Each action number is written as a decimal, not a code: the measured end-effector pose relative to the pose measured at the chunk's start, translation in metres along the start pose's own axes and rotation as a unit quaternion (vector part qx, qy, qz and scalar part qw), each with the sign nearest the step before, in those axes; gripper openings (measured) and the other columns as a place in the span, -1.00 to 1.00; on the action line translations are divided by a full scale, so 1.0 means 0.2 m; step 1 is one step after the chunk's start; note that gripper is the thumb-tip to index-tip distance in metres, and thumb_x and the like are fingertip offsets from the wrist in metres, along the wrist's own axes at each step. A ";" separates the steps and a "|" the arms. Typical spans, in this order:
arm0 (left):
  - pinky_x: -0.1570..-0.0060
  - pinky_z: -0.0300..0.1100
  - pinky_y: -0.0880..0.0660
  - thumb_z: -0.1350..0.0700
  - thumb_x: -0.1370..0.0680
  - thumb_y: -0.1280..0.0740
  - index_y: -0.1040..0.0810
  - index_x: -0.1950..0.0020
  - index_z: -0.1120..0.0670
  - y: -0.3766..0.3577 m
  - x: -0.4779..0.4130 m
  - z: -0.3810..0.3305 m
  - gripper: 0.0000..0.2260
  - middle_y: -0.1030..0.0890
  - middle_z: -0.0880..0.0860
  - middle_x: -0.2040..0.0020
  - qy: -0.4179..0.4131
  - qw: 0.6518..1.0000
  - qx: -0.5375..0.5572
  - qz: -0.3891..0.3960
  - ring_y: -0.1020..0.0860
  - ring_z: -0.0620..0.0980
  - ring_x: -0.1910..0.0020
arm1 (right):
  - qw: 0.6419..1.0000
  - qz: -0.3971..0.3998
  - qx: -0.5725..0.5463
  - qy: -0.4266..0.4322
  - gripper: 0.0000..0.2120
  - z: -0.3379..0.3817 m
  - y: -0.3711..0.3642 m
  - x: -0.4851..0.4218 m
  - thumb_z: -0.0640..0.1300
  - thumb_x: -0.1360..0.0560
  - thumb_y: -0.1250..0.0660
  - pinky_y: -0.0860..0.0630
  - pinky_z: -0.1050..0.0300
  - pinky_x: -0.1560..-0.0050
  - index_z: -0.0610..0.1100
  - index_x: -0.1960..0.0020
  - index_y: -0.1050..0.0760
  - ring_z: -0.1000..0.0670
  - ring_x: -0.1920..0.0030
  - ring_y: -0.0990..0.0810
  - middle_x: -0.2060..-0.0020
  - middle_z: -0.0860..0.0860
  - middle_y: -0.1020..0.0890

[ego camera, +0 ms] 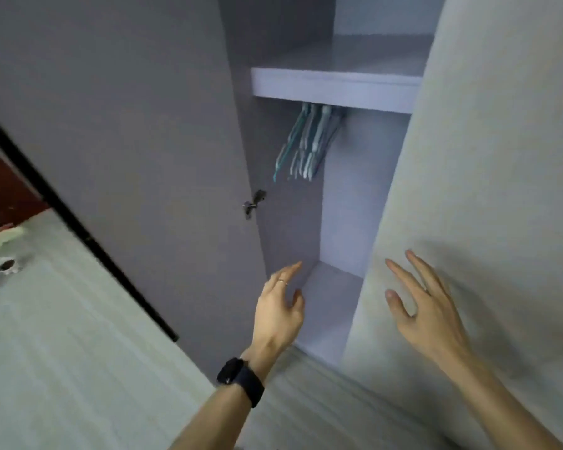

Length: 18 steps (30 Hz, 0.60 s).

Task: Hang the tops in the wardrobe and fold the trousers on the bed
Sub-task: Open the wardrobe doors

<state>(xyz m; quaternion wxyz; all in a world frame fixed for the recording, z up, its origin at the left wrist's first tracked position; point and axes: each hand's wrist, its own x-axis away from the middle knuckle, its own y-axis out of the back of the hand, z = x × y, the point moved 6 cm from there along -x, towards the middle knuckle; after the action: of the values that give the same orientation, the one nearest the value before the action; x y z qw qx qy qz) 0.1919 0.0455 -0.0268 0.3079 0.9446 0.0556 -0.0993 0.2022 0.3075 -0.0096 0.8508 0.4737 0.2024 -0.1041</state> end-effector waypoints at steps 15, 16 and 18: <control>-0.17 -0.53 -0.33 -0.09 -0.64 -0.29 -0.26 -0.53 -0.14 -0.59 -0.90 -0.79 -0.53 -0.46 -0.22 -0.38 -0.191 0.942 0.179 0.211 -0.42 -0.31 -0.30 | 0.940 -0.223 0.146 -0.212 -0.37 -0.16 0.68 -0.34 0.06 -0.66 -0.20 0.16 0.23 -0.51 0.18 -0.64 0.01 0.09 -0.61 0.17 -0.64 0.12 0.16; -0.06 -0.61 -0.32 -0.07 -0.65 -0.28 -0.29 -0.46 -0.18 -0.59 -0.92 -0.81 -0.60 -0.48 -0.28 -0.30 -0.197 0.937 0.189 0.218 -0.45 -0.38 -0.23 | 0.937 -0.224 0.151 -0.221 -0.35 -0.16 0.66 -0.36 0.06 -0.66 -0.19 0.18 0.23 -0.52 0.19 -0.64 0.06 0.08 -0.62 0.19 -0.64 0.10 0.19; 0.03 -0.63 -0.34 -0.02 -0.66 -0.28 -0.28 -0.40 -0.23 -0.61 -0.92 -0.81 -0.66 -0.45 -0.41 -0.20 -0.195 0.931 0.210 0.224 -0.46 -0.49 -0.14 | 0.934 -0.214 0.154 -0.241 -0.34 -0.17 0.61 -0.38 0.09 -0.66 -0.17 0.13 0.13 -0.57 0.20 -0.64 0.11 0.04 -0.62 0.24 -0.63 0.08 0.26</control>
<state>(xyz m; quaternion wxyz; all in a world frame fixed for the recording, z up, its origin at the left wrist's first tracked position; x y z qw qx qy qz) 0.0171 0.2321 0.0730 0.1215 0.9376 -0.2409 -0.2195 0.1708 0.3998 0.1024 0.7483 0.5052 0.0696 -0.4242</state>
